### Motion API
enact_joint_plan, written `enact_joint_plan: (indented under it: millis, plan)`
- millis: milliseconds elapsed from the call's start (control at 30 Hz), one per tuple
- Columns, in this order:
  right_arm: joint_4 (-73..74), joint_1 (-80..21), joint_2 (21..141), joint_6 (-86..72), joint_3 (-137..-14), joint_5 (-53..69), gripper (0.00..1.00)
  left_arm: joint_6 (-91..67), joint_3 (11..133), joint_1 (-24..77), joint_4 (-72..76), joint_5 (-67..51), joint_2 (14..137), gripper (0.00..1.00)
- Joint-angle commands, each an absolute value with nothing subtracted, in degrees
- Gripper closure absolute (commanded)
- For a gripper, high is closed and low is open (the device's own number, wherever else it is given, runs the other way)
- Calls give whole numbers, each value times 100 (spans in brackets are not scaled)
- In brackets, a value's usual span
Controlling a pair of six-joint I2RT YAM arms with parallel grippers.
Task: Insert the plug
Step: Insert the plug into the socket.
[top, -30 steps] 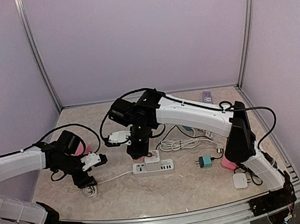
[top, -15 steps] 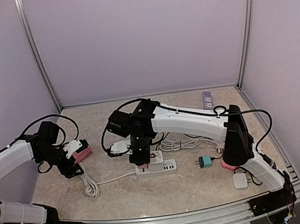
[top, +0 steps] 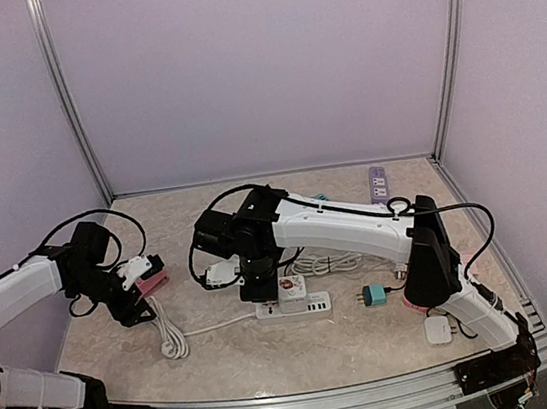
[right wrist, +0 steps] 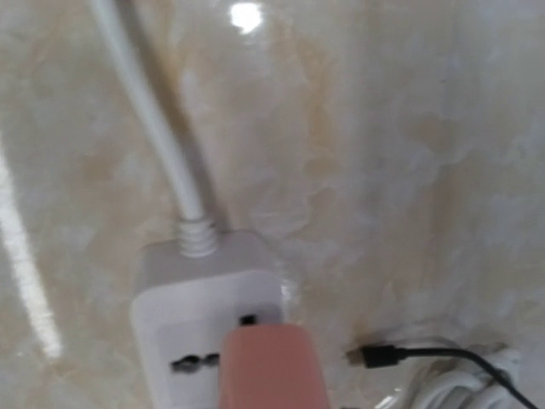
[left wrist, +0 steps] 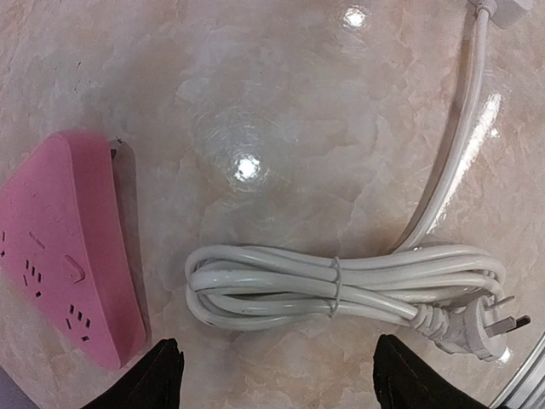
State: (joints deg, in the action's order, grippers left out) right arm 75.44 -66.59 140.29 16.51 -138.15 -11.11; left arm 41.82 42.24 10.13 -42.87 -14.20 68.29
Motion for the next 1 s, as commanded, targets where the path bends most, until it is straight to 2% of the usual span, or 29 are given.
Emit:
enact_joint_plan:
  millis: [0,400,700,967]
  plan:
    - [7912,-6697,14290,1725,-14128,-1388,100,4126,4217,1037,-4227,-1473,6851,25]
    - [8155,-6699,14036,1530,-13895,-315,100,4140,4192,1033,-4175,-1438,6873,25]
    - [8200,-6702,14143,1601,-13630,-1184,100,4109,4176,1028,-4184,-1433,6837,25]
    - [8334,-6741,14068,1498,-13414,-1004,100,4100,4196,1015,-4154,-1413,6840,25]
